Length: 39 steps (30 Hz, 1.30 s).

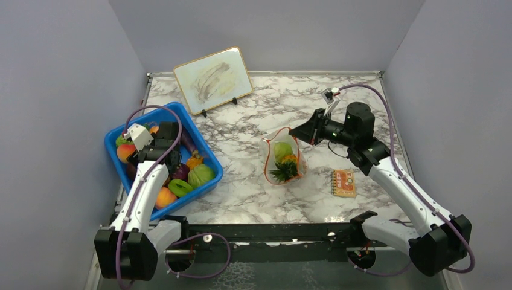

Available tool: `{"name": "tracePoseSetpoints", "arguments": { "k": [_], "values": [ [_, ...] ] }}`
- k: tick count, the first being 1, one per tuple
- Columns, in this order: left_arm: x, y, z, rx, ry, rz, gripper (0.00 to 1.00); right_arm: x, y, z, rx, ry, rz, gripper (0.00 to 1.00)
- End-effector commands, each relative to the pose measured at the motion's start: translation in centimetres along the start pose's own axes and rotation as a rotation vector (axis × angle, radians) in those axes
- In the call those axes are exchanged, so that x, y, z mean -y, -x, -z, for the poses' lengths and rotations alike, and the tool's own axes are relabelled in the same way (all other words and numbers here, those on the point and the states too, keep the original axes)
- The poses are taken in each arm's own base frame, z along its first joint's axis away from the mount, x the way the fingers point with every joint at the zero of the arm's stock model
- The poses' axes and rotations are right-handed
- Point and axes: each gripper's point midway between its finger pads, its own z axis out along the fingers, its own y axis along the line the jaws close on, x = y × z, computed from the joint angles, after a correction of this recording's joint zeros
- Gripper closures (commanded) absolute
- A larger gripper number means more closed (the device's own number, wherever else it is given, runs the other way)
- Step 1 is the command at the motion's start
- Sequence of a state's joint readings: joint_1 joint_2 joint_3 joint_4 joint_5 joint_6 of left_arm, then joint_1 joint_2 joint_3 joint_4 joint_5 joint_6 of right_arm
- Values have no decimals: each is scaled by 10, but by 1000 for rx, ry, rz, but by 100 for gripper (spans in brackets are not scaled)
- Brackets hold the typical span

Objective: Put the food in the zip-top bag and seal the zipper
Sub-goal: Pick up the fake fruit from the bin.

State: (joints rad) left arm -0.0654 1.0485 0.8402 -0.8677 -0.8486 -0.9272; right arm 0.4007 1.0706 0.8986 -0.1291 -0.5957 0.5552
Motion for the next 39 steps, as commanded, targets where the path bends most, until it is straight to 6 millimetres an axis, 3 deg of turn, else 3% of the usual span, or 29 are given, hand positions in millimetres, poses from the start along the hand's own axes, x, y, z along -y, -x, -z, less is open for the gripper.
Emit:
{"name": "tracePoseSetpoints", "arguments": {
  "k": [1, 10, 14, 20, 25, 32, 39],
  "values": [
    [3, 16, 11, 23, -55, 64, 36, -8, 7, 7, 31, 5, 28, 99],
    [15, 29, 34, -2, -197, 70, 49, -9, 11, 4, 48, 9, 11, 99],
    [34, 32, 46, -30, -316, 23, 45, -8, 12, 5, 73, 9, -14, 99],
    [61, 39, 72, -49, -528, -16, 60, 2, 2, -1, 57, -5, -44, 99],
    [102, 32, 116, -104, -846, -87, 64, 3, 5, -4, 70, -7, -81, 99],
    [140, 14, 182, -179, -1275, -149, 70, 4, 6, -9, 74, -1, -129, 99],
    [148, -3, 254, -282, -1676, -142, 71, 3, 4, -13, 73, 21, -163, 99]
  ]
}}
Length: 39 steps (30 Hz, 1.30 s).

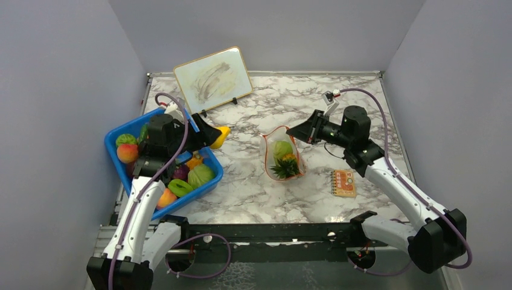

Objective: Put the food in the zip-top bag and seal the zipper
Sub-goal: Pick up the fake fruit from the bin, then place the fake fruit in the zipper food storage bag.

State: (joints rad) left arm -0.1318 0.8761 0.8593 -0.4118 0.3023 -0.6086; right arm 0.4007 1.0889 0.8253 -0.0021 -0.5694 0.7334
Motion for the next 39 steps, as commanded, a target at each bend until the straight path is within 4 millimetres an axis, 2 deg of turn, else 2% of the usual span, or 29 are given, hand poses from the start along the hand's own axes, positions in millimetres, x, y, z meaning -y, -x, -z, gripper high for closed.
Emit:
{"name": "tracePoseSetpoints", "arguments": {
  "k": [1, 5, 8, 13, 21, 26, 30, 39],
  "values": [
    [79, -1, 18, -18, -404, -53, 72, -6, 7, -4, 32, 29, -6, 99],
    [118, -2, 38, 4, -557, -123, 73, -6, 7, -5, 33, 37, -19, 99],
    [145, -10, 50, -3, -667, -170, 73, -6, 6, -7, 27, 42, -31, 99],
    [165, -33, 55, -52, -769, -165, 74, -10, 7, -6, 27, 59, -18, 99],
    [173, -67, 26, -167, -736, -60, 73, -12, 7, -3, 29, 63, 2, 99],
    [182, -85, 5, -183, -685, -87, 73, -16, 6, -1, 29, 78, 11, 99],
    [181, -86, -11, -172, -621, -104, 74, -19, 5, 1, 23, 93, 12, 99],
    [164, -72, -38, -128, -388, -206, 73, -29, 5, 6, 28, 128, 35, 99]
  ]
}}
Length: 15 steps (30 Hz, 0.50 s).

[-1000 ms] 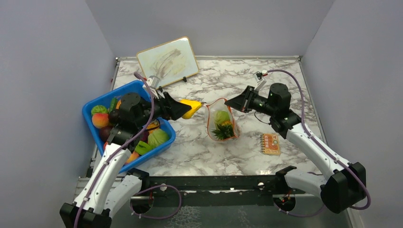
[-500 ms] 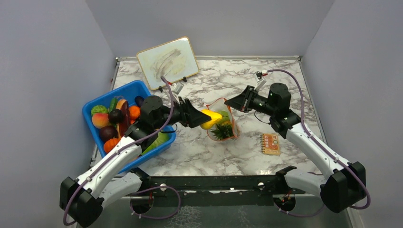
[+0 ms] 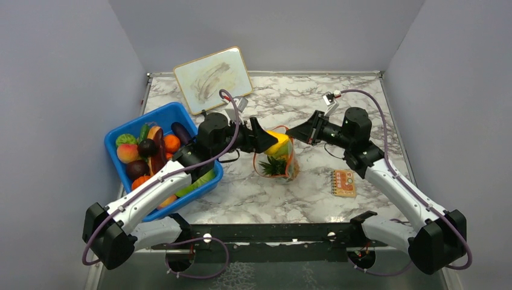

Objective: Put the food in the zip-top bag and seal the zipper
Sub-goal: Place the fake fruit in the zipper food storage bag.

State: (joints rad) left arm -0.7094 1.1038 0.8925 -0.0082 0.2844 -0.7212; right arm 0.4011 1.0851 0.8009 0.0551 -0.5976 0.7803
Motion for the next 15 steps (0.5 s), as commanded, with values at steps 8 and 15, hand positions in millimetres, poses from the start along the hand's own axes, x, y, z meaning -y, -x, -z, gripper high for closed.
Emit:
{"name": "tracePoseSetpoints", "arguments": {
  "k": [8, 15],
  "values": [
    [-28, 6, -6, -39, 257, -129, 73, -30, 10, 8, 42, 99, 69, 99],
    [-47, 2, 3, -44, 376, -178, 74, -31, 10, 9, 45, 102, 58, 99]
  ]
}}
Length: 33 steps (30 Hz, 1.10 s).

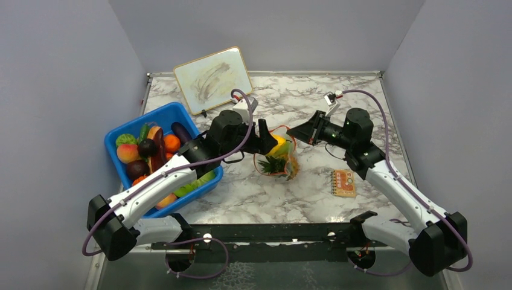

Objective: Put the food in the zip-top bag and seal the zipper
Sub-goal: Place the fake fruit in the zipper food storage bag.

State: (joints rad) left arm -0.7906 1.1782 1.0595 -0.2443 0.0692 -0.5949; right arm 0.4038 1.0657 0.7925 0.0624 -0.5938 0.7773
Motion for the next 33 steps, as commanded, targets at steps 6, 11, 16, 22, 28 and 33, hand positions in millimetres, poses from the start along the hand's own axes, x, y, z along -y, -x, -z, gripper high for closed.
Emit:
{"name": "tracePoseSetpoints", "arguments": {
  "k": [6, 11, 16, 22, 28, 33],
  "values": [
    [-38, -7, -3, -18, 193, -56, 74, -31, 11, 3, 24, 107, 43, 99],
    [-36, 6, -8, 19, 208, -41, 59, -34, 10, 2, 20, 111, 42, 99],
    [-16, 12, -10, 40, 109, -22, 29, -34, 6, 2, 15, 110, 41, 99],
    [9, 20, 1, 114, -45, -40, 2, -32, 4, 2, 10, 105, 37, 99],
    [6, 22, 8, 132, -34, -58, 2, -31, 3, 1, 9, 106, 38, 99],
    [-7, 21, 13, 122, 35, -99, 6, -30, 1, 2, 8, 105, 36, 99]
  ]
}}
